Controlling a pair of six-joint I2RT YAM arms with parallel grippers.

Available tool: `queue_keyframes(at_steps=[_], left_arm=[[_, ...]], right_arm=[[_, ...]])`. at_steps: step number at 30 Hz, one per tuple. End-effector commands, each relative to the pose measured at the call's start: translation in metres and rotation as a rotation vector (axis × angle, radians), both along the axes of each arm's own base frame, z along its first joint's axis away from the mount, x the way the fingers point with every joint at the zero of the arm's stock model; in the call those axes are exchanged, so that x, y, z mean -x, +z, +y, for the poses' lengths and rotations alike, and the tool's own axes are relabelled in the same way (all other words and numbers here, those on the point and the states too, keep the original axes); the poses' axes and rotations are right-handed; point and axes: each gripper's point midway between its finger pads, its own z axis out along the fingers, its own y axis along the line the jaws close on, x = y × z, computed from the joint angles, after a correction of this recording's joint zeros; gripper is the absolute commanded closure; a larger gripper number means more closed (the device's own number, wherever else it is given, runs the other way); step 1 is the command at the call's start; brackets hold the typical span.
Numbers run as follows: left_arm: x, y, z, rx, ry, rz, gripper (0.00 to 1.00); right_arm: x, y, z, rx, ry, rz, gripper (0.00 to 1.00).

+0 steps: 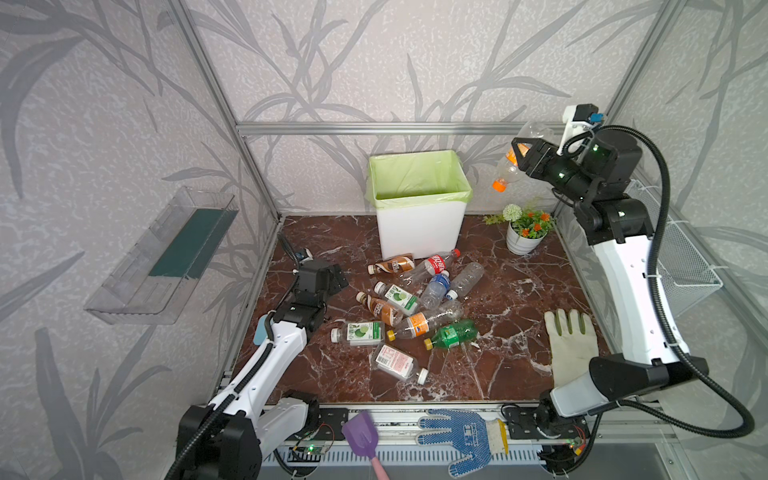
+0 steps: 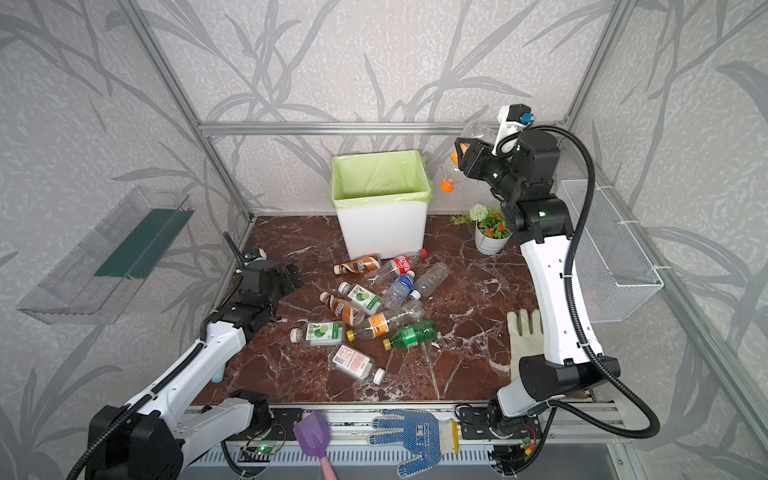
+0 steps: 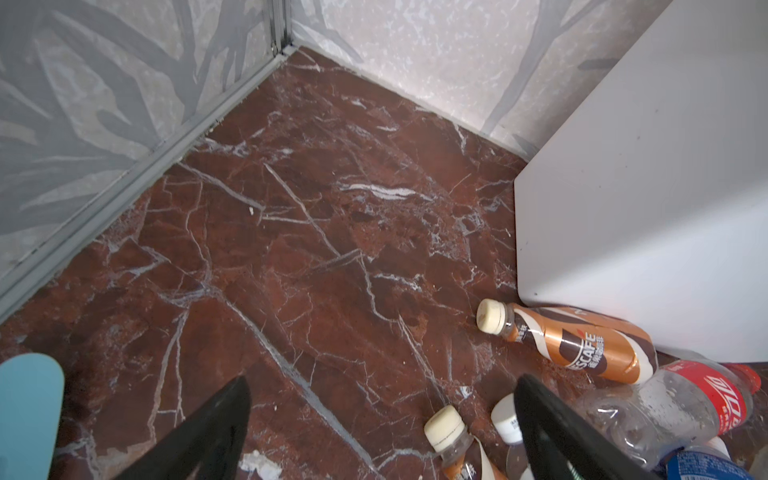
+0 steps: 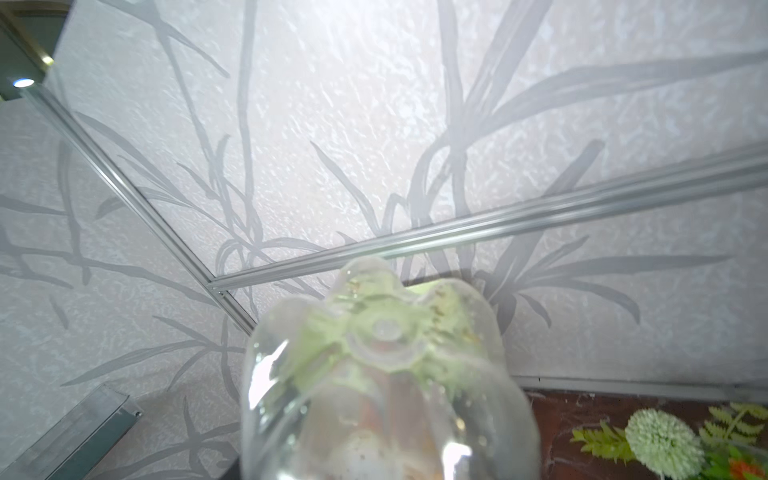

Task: Throw the plastic bottles in the bin
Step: 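Carry the bottle over the bin with the right gripper and release it, then reach the right gripper across the pile and grasp a red-labelled clear bottle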

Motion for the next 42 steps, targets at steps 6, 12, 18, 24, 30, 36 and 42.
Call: queue_keyframes(at_steps=[6, 12, 18, 24, 30, 36, 42], left_arm=[[0.02, -0.013, 0.002, 0.086, 0.042, 0.018, 0.01], [0.028, -0.023, 0.0, 0.149, 0.058, 0.017, 0.01], [0.035, -0.015, 0.002, 0.138, 0.058, 0.013, 0.01], [0.04, 0.0, -0.002, 0.107, -0.003, -0.017, 0.01], [0.051, -0.004, -0.003, 0.171, 0.018, -0.031, 0.01], [0.068, -0.024, -0.011, 0.298, 0.071, 0.067, 0.01], [0.071, -0.018, -0.033, 0.208, -0.012, 0.088, 0.02]], right_arm=[[0.021, 0.053, -0.018, -0.116, -0.084, -0.324, 0.48], [-0.064, -0.02, 0.067, -0.078, 0.09, -0.156, 0.47], [-0.112, -0.072, 0.115, 0.015, 0.167, 0.008, 0.02], [-0.078, -0.02, 0.092, 0.03, 0.082, -0.116, 0.01], [-0.038, -0.021, 0.077, 0.068, 0.074, -0.129, 0.01], [-0.014, -0.09, 0.065, 0.158, 0.062, -0.002, 0.01], [0.017, -0.2, 0.053, 0.162, 0.071, 0.221, 0.01]])
